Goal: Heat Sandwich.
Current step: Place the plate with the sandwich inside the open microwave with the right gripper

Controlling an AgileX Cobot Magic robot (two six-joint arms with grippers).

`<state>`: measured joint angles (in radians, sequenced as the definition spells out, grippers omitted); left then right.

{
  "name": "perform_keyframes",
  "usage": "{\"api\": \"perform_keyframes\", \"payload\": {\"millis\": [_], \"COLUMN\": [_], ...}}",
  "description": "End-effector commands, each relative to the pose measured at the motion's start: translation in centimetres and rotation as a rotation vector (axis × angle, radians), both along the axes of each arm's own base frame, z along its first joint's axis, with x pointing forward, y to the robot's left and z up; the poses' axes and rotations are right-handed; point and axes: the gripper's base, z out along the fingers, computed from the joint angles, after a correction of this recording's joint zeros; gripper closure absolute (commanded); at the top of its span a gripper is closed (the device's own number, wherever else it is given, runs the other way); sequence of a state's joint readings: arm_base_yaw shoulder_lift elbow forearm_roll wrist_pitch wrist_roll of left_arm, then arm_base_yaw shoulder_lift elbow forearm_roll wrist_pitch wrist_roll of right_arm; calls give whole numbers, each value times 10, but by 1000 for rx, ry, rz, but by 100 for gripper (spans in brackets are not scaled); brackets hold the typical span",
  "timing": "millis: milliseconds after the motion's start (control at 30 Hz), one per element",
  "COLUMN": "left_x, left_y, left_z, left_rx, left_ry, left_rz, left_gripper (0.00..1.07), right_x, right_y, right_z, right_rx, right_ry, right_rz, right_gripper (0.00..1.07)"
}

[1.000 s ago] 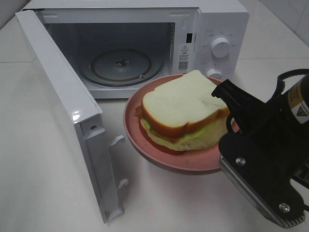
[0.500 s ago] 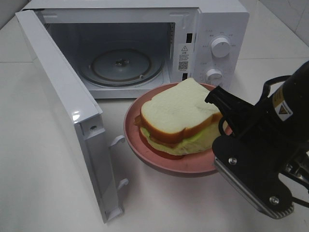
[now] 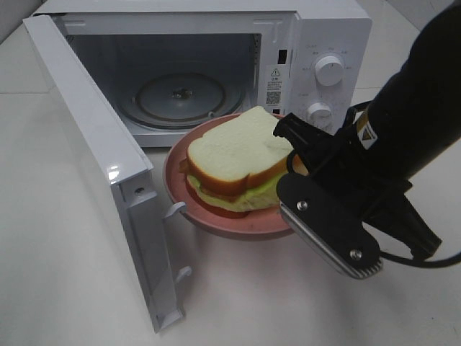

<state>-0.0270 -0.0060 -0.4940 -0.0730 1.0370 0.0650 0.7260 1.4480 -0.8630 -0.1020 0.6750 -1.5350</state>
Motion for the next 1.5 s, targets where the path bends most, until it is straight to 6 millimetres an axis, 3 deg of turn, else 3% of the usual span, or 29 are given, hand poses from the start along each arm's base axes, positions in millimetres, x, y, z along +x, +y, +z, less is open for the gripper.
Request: {"api": "perform_keyframes", "payload": {"millis": [33,333,667,1500], "left_x": [-4,-4,-4,-4], "left_y": [0,0,0,0], "left_z": [1,1,1,1], "left_rx": [-1,-1,-1,-1], "left_ry": [-34,-34,-34,-34], "left_rz": [3,3,3,3], "left_gripper": [5,5,5,5], "right_x": [17,48,69,116], "right_y": [5,17,40,76], "right_z": [4,6,5,-4], "right_rx": [47,75,143,169], "right_ry": [-23,-32,-28,-51], "right_rz": [15,11,38,11], "right_gripper": [107,107,107,107]}}
